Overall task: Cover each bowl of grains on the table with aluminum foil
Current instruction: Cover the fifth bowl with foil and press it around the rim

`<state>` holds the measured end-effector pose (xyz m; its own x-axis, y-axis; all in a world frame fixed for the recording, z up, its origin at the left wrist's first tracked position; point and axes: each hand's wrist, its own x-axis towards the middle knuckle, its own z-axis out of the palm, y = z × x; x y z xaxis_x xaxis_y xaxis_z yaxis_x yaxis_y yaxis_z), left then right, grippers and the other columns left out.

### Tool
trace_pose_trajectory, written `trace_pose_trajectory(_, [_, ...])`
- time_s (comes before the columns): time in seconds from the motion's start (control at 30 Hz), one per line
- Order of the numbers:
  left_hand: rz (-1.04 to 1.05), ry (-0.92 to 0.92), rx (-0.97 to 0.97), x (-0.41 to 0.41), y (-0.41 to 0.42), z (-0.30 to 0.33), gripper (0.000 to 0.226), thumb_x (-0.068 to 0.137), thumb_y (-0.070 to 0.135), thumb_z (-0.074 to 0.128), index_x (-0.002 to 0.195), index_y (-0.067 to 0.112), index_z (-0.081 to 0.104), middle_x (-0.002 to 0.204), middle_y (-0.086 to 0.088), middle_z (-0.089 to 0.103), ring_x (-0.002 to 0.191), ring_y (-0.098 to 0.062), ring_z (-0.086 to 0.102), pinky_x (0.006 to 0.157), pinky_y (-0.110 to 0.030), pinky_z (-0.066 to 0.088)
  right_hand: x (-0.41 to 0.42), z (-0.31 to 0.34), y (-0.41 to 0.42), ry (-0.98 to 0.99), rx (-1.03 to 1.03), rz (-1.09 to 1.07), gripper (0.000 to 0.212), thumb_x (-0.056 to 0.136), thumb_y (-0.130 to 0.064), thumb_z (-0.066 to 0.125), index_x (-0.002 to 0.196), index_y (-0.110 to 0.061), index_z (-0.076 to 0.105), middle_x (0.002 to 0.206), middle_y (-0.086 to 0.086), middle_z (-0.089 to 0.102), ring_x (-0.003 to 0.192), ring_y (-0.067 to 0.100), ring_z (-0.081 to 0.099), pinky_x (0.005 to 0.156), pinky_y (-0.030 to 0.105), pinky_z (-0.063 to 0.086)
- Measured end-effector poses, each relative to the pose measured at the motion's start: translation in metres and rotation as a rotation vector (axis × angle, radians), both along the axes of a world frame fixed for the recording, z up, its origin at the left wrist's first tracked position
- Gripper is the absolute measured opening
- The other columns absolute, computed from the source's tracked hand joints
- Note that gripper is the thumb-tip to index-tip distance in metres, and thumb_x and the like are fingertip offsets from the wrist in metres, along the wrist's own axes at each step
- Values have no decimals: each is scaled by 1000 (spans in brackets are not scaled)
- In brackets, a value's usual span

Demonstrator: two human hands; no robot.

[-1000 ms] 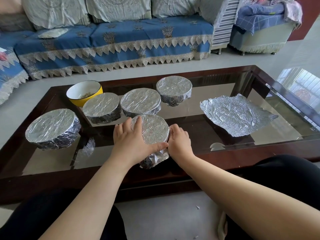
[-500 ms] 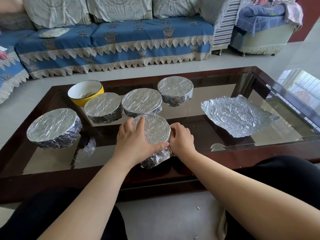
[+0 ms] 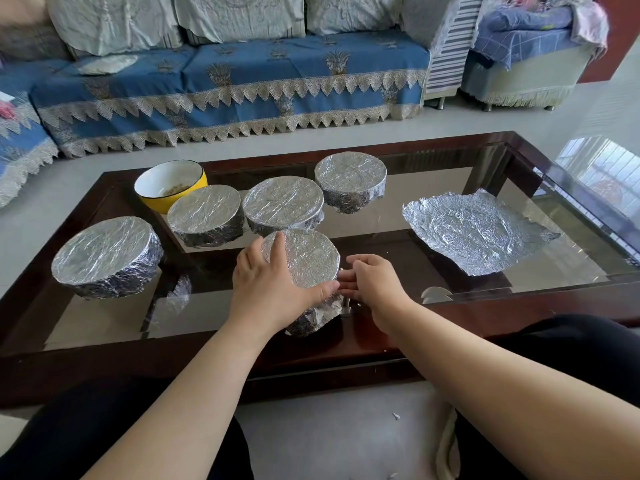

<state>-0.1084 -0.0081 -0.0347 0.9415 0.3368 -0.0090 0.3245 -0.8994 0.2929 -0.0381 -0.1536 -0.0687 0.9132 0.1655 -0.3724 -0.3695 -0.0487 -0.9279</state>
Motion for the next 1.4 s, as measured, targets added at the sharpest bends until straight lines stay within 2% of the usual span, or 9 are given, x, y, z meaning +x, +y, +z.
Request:
trace_pose_trajectory(0.2, [35,-8,-1,1,-5,1,125,65,87,53,156,15,4,158,-14,9,145,-35,9,120,-45,14,-21,-5,4,-220,-68,115,36,87,-20,42,80,-32,75,89,-1,76,93,23,70,90,46,54])
trace_pose_trajectory(0.33, [47,13,-35,-2,-6,5,128,65,88,51,156,13,2,159,-15,8,146,-35,7,119,-45,13,-20,-1,3,-349,-122,155,53,97,-40,35,86,2,67,82,17,69,75,17,59,79,43,51])
trace_pose_trajectory(0.47, [34,96,-142,-8,1,16,129,59,89,40,157,16,-1,161,-14,7,147,-34,3,119,-47,14,-20,-3,-4,-307,-5,222,39,106,-35,29,103,-37,68,102,-15,71,98,-1,64,94,23,47])
trace_pose_trajectory(0.57, [28,100,-205,-17,6,23,121,67,83,47,157,18,0,157,-14,16,146,-31,9,117,-45,18,-18,-7,-9,-334,-6,128,38,104,-41,32,132,-21,50,118,-5,65,107,8,61,99,31,47])
trace_pose_trajectory(0.73, [-6,117,-38,-27,5,25,122,66,86,40,156,18,-5,150,-14,20,141,-31,18,114,-42,25,-24,-10,-12,-447,-148,159,31,104,-34,37,120,-14,54,109,-15,61,103,1,58,94,27,45])
trace_pose_trajectory(0.97, [-240,162,-28,-6,25,15,138,53,96,29,153,18,-24,160,-2,-30,148,-18,-24,120,-39,-7,-34,3,-15,-476,-6,197,33,105,-9,34,109,-32,58,90,-29,64,88,-25,55,75,0,39])
trace_pose_trajectory(1.1, [-249,173,-110,-6,26,9,154,36,108,23,153,19,-23,161,2,-27,148,-15,-23,122,-39,-6,-29,-11,-11,-443,-30,172,23,104,-21,42,119,-26,58,111,-15,65,99,-14,59,84,11,48])
trace_pose_trajectory(1.2, [-209,169,-136,-8,20,11,150,42,96,46,154,22,-21,163,4,-22,149,-17,-20,121,-41,-3,-22,-18,-9,-412,-103,105,15,101,-28,49,109,-21,59,96,-6,68,85,2,63,88,35,53])
trace_pose_trajectory(1.4, [-161,118,-134,-10,10,9,136,61,79,67,155,26,-17,164,5,-16,149,-22,-13,121,-42,4,-17,-23,-3,-335,-140,3,19,99,-32,51,90,-17,59,80,-5,63,73,8,57,76,32,48])
